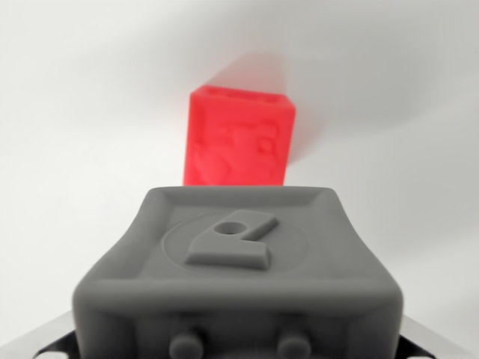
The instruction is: Destack cube
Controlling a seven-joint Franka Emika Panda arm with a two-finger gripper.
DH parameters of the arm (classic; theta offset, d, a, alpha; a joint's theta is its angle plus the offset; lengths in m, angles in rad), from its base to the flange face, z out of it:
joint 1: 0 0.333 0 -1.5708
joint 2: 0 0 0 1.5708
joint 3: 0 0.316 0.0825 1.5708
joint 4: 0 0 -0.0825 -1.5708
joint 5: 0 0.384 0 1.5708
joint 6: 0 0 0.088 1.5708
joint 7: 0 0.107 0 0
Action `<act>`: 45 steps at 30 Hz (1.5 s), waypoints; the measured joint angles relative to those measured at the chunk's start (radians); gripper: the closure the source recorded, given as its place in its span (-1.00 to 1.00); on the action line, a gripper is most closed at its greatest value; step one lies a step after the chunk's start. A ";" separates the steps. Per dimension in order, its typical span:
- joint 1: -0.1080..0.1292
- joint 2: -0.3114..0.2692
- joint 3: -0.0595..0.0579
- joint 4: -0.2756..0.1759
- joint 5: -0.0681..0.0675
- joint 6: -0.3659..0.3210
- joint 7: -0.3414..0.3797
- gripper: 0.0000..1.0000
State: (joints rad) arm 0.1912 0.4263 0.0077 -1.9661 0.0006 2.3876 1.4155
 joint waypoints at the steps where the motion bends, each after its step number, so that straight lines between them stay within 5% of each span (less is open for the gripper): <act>1: 0.000 -0.002 0.000 -0.004 0.000 0.002 -0.004 1.00; 45: 0.000 -0.144 0.045 -0.276 -0.020 0.132 -0.370 1.00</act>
State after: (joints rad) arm 0.1913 0.2827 0.0530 -2.2421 -0.0191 2.5196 1.0451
